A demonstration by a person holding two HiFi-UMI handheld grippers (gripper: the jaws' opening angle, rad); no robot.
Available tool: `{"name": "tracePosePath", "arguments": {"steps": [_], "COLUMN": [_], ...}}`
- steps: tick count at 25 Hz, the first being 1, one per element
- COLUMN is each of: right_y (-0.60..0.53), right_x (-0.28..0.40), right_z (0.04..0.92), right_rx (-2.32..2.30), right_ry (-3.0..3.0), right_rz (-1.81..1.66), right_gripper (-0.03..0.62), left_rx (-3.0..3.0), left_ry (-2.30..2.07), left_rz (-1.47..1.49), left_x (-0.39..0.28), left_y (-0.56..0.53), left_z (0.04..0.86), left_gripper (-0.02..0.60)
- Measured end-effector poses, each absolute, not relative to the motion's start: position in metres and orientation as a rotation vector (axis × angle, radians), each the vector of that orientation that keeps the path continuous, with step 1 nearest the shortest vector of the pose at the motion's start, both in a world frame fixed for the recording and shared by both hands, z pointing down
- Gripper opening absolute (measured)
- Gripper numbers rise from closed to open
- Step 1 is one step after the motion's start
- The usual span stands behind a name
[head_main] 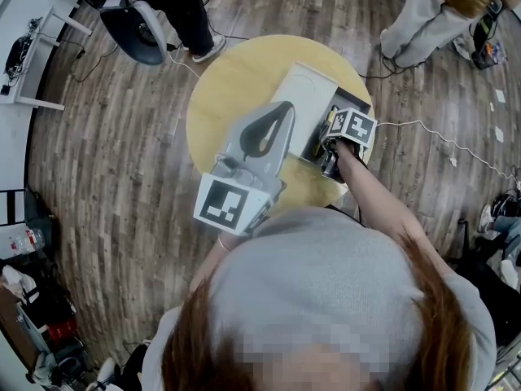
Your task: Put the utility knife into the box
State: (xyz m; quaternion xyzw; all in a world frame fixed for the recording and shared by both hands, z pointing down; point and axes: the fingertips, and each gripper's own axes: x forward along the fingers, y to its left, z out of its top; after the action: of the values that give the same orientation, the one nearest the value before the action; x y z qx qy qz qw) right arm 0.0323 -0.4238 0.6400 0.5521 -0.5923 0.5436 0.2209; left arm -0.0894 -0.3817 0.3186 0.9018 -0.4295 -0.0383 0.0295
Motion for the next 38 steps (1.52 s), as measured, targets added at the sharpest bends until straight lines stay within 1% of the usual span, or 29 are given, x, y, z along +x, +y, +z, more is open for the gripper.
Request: {"name": "tracePosePath", "arguments": {"steps": [7, 10, 14, 17, 21, 25, 27, 38], "right_y": [-0.433, -0.44, -0.448, -0.445, -0.434, -0.423, -0.416, -0.382], "right_x": [0.032, 0.031, 0.011, -0.001, -0.009, -0.02, -0.029, -0.056], "right_z": [0.588, 0.538, 0.453, 0.394, 0.343, 0.31, 0.299, 0.266], "right_rx": [1.579, 1.637, 1.657, 1.669, 1.668, 1.646, 1.595, 1.271], "right_ry": [-1.829, -1.995, -2.264, -2.424, -2.538, -2.619, -2.659, -2.919], "right_rz": [1.305, 1.101, 0.814, 0.618, 0.448, 0.294, 0.202, 0.063], "right_gripper": [0.155, 0.153, 0.152, 0.107, 0.081, 0.04, -0.002, 0.002], "left_rx": [2.792, 2.801, 2.809, 2.819, 2.842, 2.864, 2.869, 2.859], "left_ry": [-1.29, -1.275, -1.272, -1.274, -1.29, -1.311, -1.326, -1.45], "left_rz": [-0.129, -0.132, -0.137, -0.137, -0.153, -0.176, -0.182, -0.152], "left_x": [-0.084, -0.08, -0.083, -0.081, -0.081, -0.083, -0.084, -0.082], "left_y": [-0.385, -0.385, -0.384, -0.382, -0.382, -0.382, -0.38, -0.364], "left_z": [0.317, 0.314, 0.313, 0.312, 0.302, 0.291, 0.289, 0.281], "left_gripper": [0.003, 0.003, 0.003, 0.003, 0.003, 0.003, 0.003, 0.003]}}
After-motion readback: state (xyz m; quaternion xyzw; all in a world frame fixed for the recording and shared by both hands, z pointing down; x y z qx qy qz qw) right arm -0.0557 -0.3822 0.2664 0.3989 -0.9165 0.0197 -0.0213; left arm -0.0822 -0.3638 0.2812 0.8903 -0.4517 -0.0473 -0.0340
